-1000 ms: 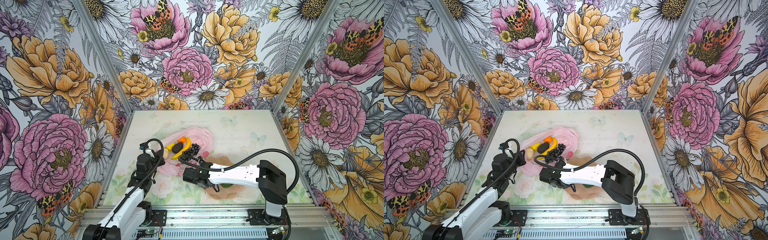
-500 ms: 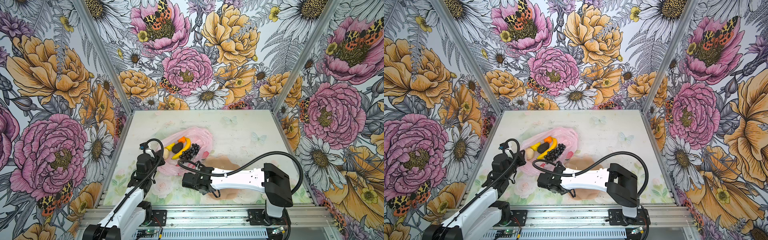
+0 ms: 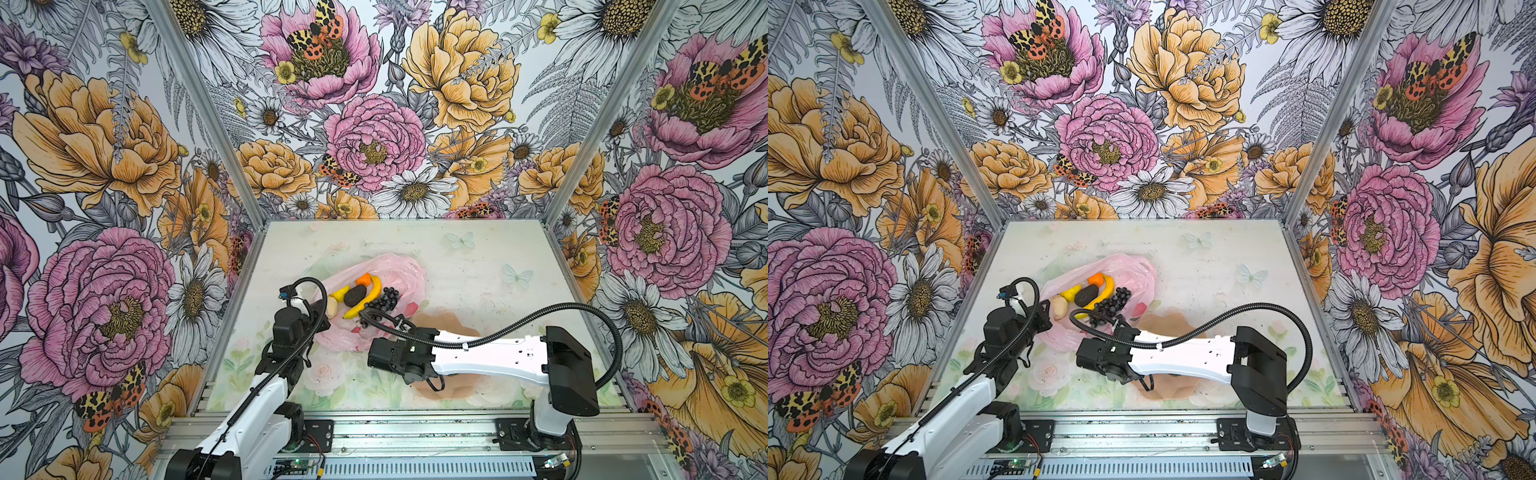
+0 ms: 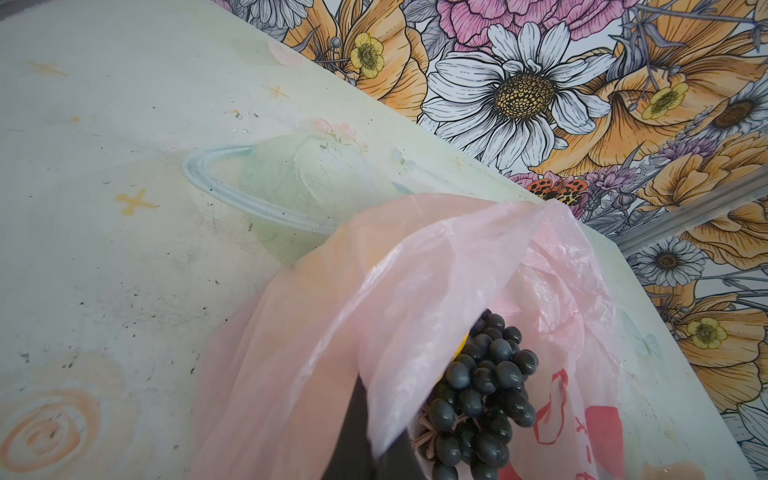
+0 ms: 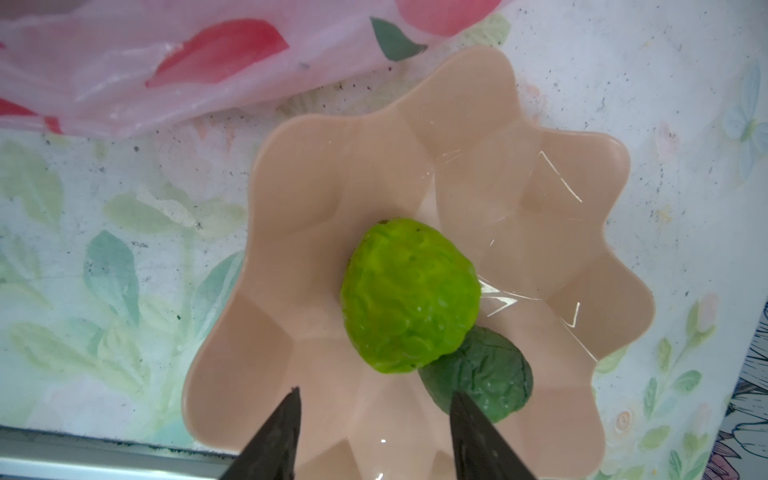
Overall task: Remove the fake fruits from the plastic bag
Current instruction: 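Raise the right gripper and move it over the bag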
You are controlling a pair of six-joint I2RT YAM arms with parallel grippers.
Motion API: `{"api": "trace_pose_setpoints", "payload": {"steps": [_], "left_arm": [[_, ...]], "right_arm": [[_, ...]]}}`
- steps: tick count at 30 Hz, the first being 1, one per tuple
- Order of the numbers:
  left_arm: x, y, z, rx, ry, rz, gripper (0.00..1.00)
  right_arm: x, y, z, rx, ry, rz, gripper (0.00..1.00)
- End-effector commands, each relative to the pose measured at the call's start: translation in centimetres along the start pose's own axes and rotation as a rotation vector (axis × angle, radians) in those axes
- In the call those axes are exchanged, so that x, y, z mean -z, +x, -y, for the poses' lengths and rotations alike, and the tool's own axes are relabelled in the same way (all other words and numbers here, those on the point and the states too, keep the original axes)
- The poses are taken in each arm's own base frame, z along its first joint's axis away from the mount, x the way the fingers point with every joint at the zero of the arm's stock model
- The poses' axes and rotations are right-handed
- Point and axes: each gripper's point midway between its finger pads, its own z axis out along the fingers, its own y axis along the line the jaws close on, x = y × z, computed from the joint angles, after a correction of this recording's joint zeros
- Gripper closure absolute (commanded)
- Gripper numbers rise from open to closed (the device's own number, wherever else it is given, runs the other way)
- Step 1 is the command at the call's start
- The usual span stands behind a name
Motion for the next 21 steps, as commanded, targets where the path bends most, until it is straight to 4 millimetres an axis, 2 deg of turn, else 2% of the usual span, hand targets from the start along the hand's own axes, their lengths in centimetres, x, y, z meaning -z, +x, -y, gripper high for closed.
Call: {"api": "trace_pose_setpoints", "payload": {"steps": [1,4,8,15,21], "left_arm": [[0.0,-0.2,-0.3,-0.019,-0.006,0.019,1.00],[0.0,-0.2,-0.3,-0.018,-0.008,0.016,1.00],[0.0,-0.1,-0.4,-0.018,-0.012,0.014,1.00],[0.0,-0.1,-0.4,-0.017,-0.011,0.014,1.00],[0.0,-0.1,-0.5,-0.014,-0.012,0.014,1.00]], "right_arm": [[2.4,-3.0,1.3,-0.057,-0.025,0.093,0.40],[3.1,-5.3,1.4,-0.085,-0.037,0.139,0.38],[3.6,-9.0,0.4,-0.119,-0.087,0.198,0.36],[3.4,-15.8,-3.3,-0.149,-0.233,0.281,0.35],[2.2,-20.4,-6.3,-0.195,-0.381,0.293,0.35]]}}
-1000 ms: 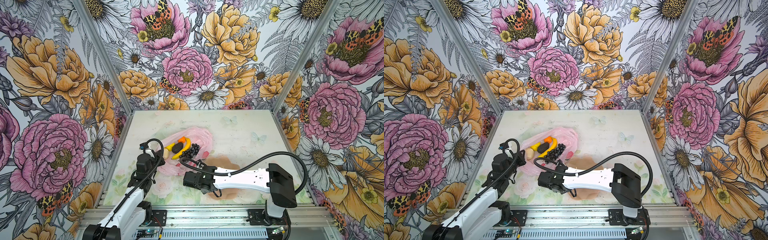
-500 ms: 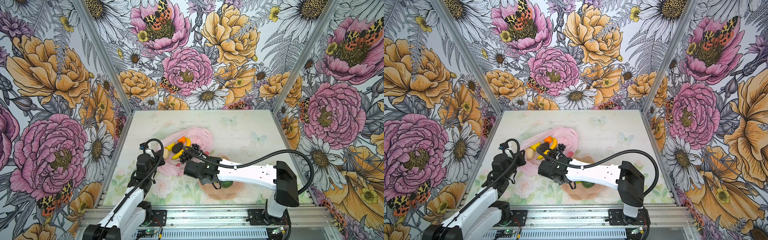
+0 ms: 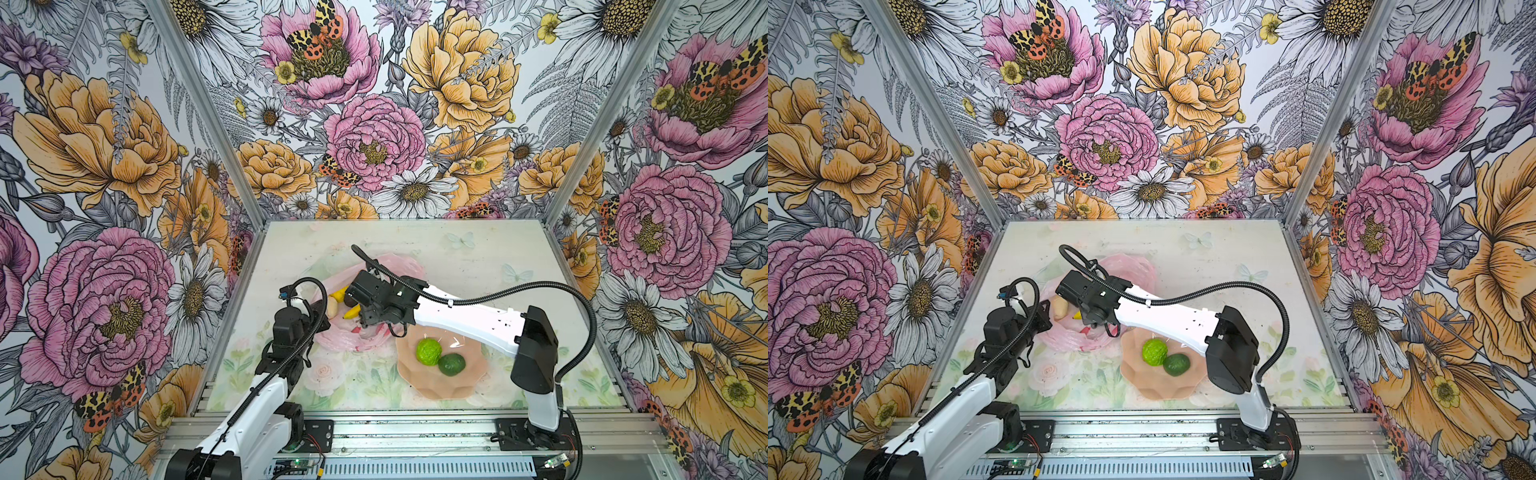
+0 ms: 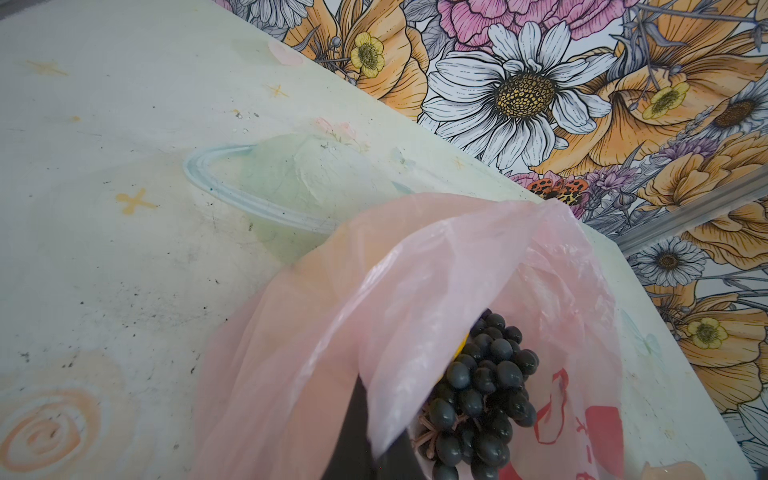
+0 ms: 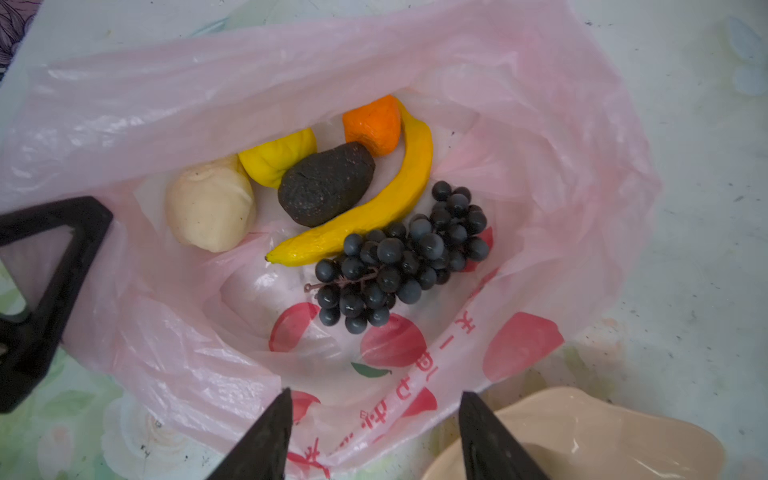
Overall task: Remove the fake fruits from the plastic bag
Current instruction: 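Raise the right gripper and move it over the bag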
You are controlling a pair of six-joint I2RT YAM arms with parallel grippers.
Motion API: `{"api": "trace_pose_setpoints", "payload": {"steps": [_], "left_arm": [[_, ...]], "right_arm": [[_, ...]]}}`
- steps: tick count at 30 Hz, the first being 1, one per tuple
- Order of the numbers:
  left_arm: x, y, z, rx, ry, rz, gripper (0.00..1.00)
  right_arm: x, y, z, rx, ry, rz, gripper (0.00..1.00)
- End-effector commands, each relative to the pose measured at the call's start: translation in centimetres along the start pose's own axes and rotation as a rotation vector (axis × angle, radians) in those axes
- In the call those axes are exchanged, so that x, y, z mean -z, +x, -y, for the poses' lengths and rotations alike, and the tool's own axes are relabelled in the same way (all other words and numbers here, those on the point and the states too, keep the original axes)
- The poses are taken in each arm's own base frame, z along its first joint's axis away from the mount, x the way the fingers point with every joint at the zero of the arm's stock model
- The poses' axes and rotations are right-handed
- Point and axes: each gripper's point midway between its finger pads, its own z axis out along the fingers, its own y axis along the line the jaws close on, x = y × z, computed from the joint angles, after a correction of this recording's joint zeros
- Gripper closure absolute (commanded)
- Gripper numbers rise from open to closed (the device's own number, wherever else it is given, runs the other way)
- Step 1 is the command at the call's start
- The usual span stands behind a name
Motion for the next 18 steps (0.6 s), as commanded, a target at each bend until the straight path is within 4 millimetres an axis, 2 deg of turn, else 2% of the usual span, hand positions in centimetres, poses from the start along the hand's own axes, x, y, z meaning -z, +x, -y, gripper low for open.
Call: {"api": "trace_pose_setpoints", "payload": {"steps": [1,6,11,18], "left_arm": [[0.0,-0.2,-0.5,-0.016,-0.013,0.016,1.00],[0.0,-0.2,-0.5,-0.015,-0.013,0.017,1.00],[0.0,-0.3,-0.5,-0.013,-0.012,0.018,1.00],[0.0,-0.2,-0.4,-0.015,-0.009,0.016,1.00]], "right_arm": [[-1.0,-2.8,-2.4,-0.023,-0.117,0.038,0.35],[-4.2,-4.7,-2.2,-0.125,-0.164,0.011,0.35],[-6.6,-5.4,-2.9,-0.211,-0.206,0.010,0.35],[-9.9,-6.4,-1.0,-0.252,-0.147,0.021,0.37]]}}
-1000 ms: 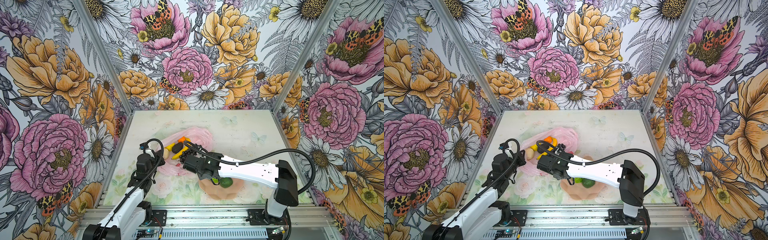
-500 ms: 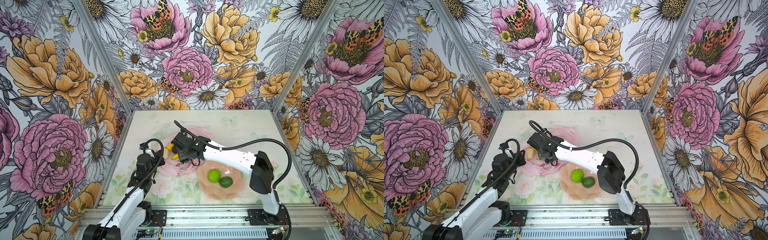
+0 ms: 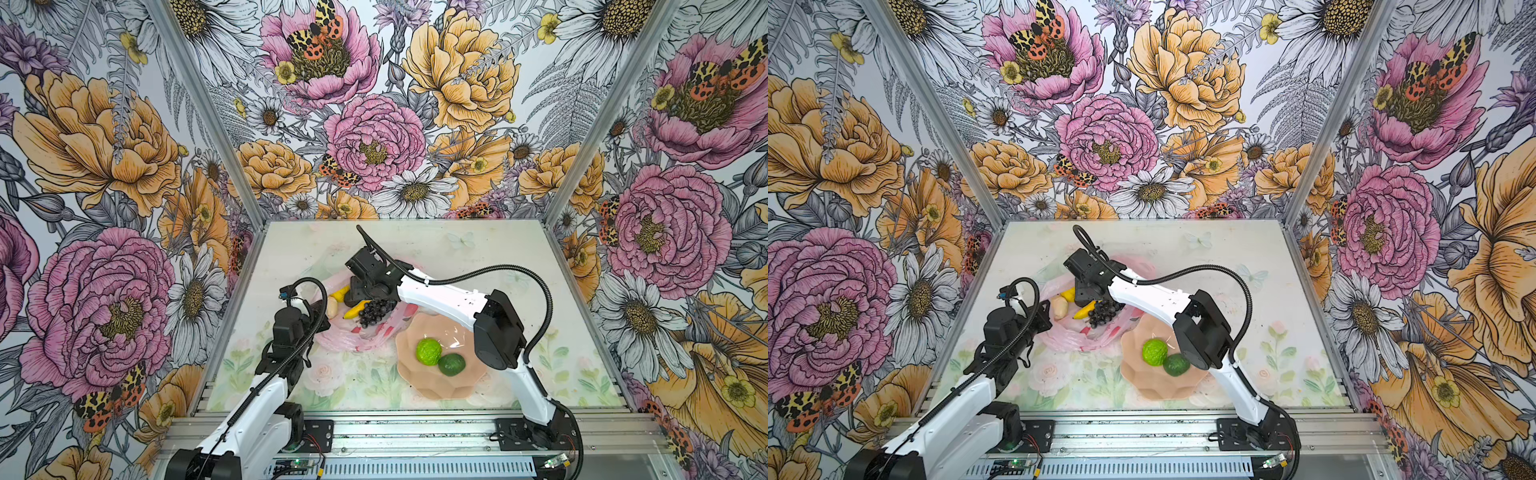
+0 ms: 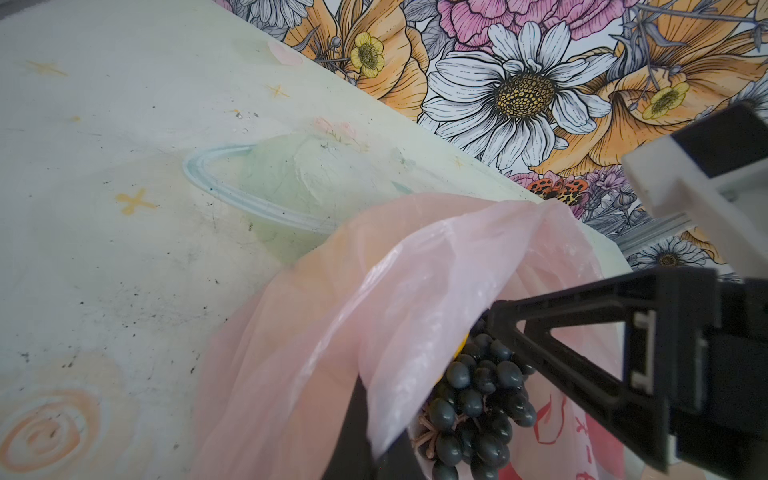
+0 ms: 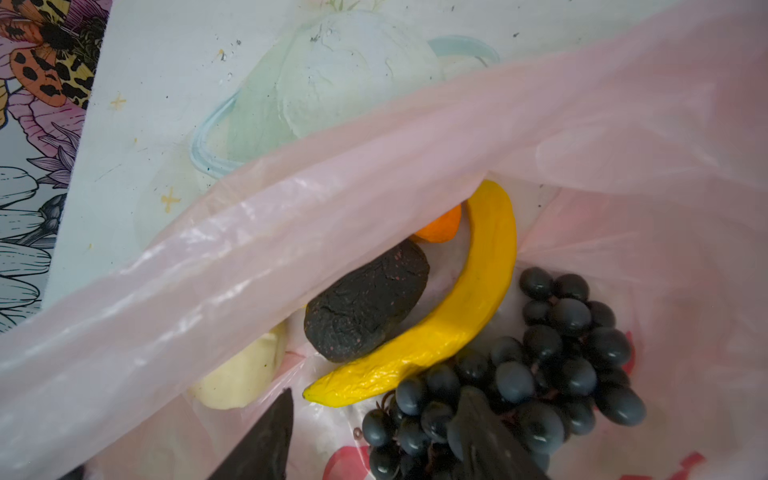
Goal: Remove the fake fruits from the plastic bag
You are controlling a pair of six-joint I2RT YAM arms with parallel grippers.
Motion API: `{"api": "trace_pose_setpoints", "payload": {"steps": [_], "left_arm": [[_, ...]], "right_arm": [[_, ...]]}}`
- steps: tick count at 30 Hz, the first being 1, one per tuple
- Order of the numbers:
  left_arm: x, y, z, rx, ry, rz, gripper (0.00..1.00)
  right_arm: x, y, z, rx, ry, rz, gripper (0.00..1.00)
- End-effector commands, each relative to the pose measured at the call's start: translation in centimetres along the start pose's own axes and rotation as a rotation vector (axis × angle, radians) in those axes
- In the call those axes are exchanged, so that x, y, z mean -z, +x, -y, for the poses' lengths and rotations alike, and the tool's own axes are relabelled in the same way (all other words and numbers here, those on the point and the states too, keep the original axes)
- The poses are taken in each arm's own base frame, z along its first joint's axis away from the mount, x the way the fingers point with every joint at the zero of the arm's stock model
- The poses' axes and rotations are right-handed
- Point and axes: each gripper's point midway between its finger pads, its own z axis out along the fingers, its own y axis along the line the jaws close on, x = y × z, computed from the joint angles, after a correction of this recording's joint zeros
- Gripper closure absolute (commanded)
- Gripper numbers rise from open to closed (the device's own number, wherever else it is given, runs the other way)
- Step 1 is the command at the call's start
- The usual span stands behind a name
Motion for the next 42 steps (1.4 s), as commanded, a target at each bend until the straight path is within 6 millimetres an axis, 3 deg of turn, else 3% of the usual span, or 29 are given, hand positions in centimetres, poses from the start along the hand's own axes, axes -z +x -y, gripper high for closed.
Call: {"api": "trace_pose_setpoints", "payload": {"steps": [1,10,21,37,42], "left_arm": [[0.0,-0.2,-0.4,-0.015,-0.008,0.017,1.00],[0.0,-0.3,-0.5,-0.013,-0.011,0.019,1.00],[0.0,-0.3,-0.4,-0.015,-0.009,0.020,1.00],[0.1,-0.3,-0.4,-0.014,-0.009,0.021,1.00],[0.1,-0.4,-0.4,-0.014,-0.009,0.023,1.00]], "right_arm": [[-1.4,-1.8,0.1,-0.039,-0.009,0.040,0.37],[-3.9,-1.5,0.3,-0.053,-0.014,0.007,0.41],[-6.1,-0.2,-0.9,-0.129,-0.088,-0.067,0.35],[-8.8,1.1,-0.7,-0.149,-0.083,-0.109,0.29],[-9.0,1.2,-0.8,-0.154,-0.091,-0.118,0.22]]}}
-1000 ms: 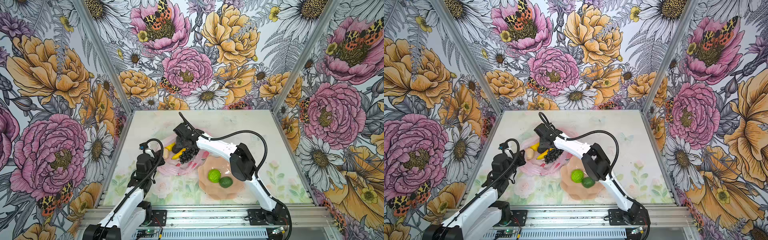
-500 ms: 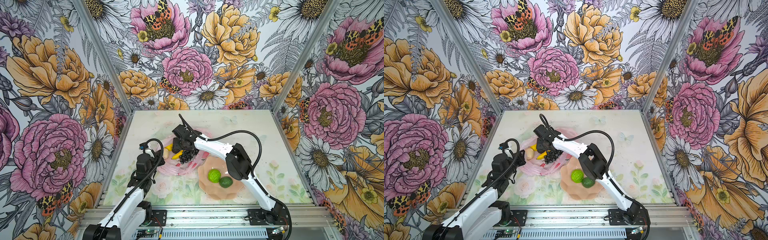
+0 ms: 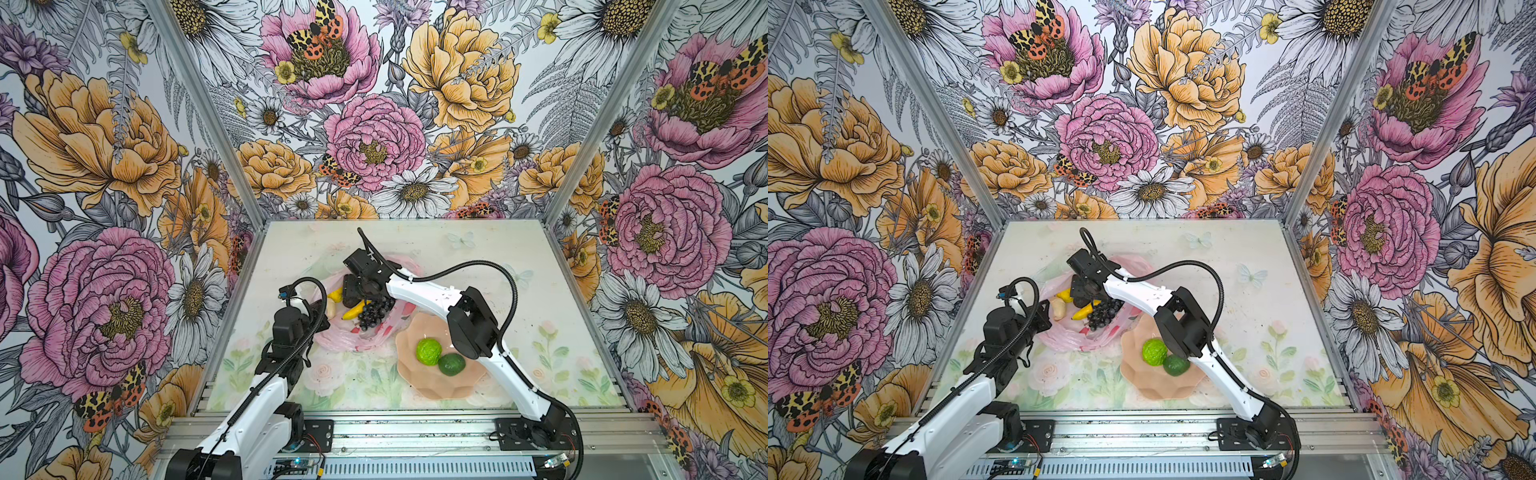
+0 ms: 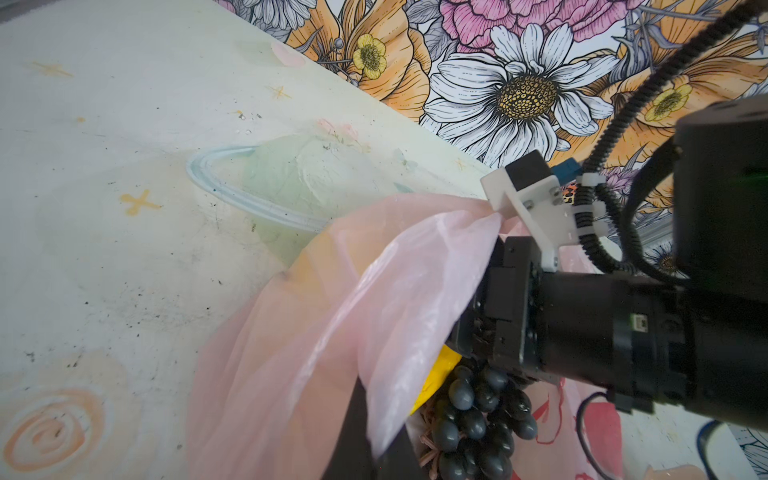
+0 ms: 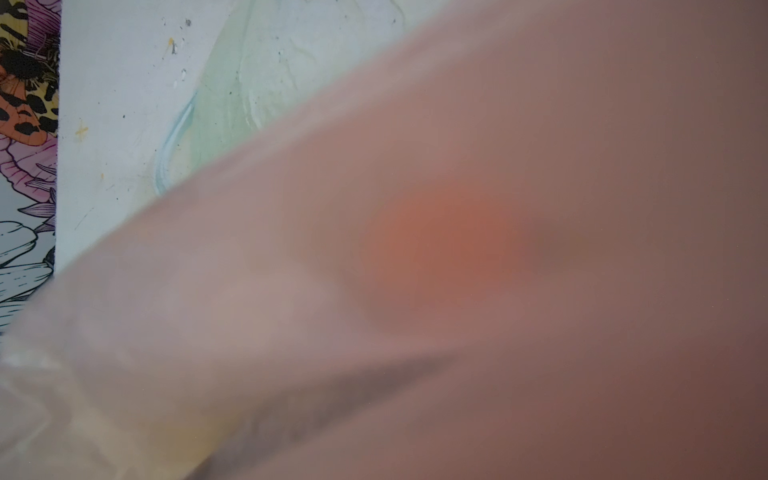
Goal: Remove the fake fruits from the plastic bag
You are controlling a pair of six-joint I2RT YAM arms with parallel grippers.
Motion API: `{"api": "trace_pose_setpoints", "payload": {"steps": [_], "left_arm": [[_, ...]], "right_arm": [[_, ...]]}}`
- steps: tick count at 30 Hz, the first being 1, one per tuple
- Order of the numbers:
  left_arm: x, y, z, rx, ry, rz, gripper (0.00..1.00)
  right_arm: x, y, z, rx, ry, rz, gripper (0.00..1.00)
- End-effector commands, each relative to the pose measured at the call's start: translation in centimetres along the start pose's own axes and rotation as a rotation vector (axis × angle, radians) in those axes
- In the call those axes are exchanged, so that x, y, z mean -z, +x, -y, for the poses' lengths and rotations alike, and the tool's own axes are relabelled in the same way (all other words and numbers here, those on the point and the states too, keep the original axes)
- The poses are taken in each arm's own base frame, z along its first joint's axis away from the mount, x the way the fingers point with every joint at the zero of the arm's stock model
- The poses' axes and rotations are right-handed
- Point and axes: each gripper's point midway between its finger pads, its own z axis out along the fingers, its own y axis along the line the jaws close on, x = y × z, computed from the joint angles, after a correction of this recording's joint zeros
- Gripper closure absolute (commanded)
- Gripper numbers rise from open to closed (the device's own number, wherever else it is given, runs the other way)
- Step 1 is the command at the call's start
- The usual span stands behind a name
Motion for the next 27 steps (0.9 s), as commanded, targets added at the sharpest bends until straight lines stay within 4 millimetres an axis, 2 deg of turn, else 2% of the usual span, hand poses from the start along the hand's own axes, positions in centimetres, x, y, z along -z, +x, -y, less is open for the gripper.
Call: {"api": "trace_pose_setpoints", "payload": {"steps": [1,5,10,22,27], "left_arm": [[0.1,-0.3,-0.3,-0.016,-0.004,0.020,1.00],[0.1,-0.2,-0.3,-0.015,-0.007,0.019,1.00],[0.1,-0.3,-0.3,-0.017,-0.007,0.021,1.00],[0.1,-0.3,-0.4,-0.017,-0.009,0.023,1.00],[0.2,-0.3,-0.3,-0.018,-0.008,0.023,1.00]], "right_arm": [[-1.4,0.8,0.4,-0.013,0.000,-0.031,0.21],[-1.4,0.7,0.2,-0.013,-0.004,-0.031,0.22],[-1.3,0.8,0.1,-0.013,-0.010,-0.037,0.33],[2.7,-1.5,-2.2,0.029,-0.055,0.061,0.48],[3.3,-1.5,-2.7,0.045,-0.057,0.077,0.53]]}}
